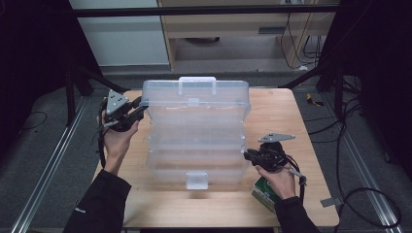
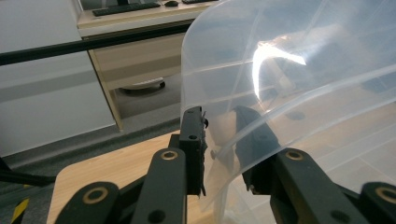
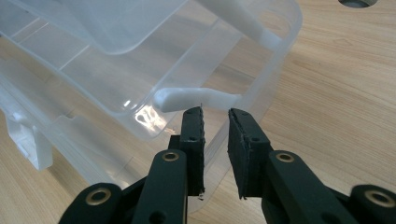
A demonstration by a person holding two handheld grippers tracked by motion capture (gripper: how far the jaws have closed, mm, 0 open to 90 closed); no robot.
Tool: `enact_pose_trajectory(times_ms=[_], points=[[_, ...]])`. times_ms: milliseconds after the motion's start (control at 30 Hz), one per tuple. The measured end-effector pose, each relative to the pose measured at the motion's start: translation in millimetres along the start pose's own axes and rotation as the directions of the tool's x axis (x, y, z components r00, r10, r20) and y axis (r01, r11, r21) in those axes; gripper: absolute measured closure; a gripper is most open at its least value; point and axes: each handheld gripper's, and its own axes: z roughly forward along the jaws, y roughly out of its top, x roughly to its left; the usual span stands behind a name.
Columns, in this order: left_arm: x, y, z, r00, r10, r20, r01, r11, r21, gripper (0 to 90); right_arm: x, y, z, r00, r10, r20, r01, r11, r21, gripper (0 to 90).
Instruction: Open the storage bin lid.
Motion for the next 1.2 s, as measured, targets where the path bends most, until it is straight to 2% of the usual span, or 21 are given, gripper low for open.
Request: enact_pose_trajectory(times_ms=[167, 400, 600, 967, 1100, 1167, 1200], points=[[2.0, 5.8, 7.3, 0.9999, 0.003, -0.014, -0.003, 1.0, 0.009, 75.0, 0.9, 0.3, -0.1, 1.0, 0.0, 0.003, 0.0, 1.0, 0.004, 76.0], [7.1, 13.2, 17.4, 0.9998, -0.013, -0.013, 0.013, 0.9996, 0.026, 75.4, 1.0, 0.2, 0.0, 1.0, -0.003, 0.004, 0.003, 1.0, 0.003, 76.0], [10.4, 20.1, 28.8, 0.9994, -0.02, -0.028, 0.021, 0.9991, 0.036, 76.0, 0.9, 0.3, 0.0, 1.0, -0.005, 0.003, 0.005, 1.0, 0.002, 75.9], [15.6, 26.4, 45.4, 0.9984, -0.037, -0.042, 0.039, 0.9986, 0.035, 78.5, 1.5, 0.4, 0.0, 1.0, -0.007, 0.005, 0.007, 1.0, 0.006, 75.8], [15.2, 31.8, 52.0, 0.9969, 0.018, -0.076, -0.013, 0.9981, 0.061, 81.7, 1.5, 0.4, 0.2, 0.9999, -0.011, 0.007, 0.011, 1.0, 0.004, 75.8], [15.8, 32.7, 55.0, 0.9962, 0.025, -0.084, -0.019, 0.9975, 0.069, 82.4, 1.5, 0.4, 0.3, 0.9999, -0.012, 0.007, 0.011, 1.0, 0.004, 75.8], [18.3, 33.0, 58.2, 0.9969, 0.009, -0.078, -0.004, 0.9975, 0.07, 82.7, 1.5, 0.4, 0.3, 0.9999, -0.011, 0.007, 0.011, 1.0, 0.004, 75.8]])
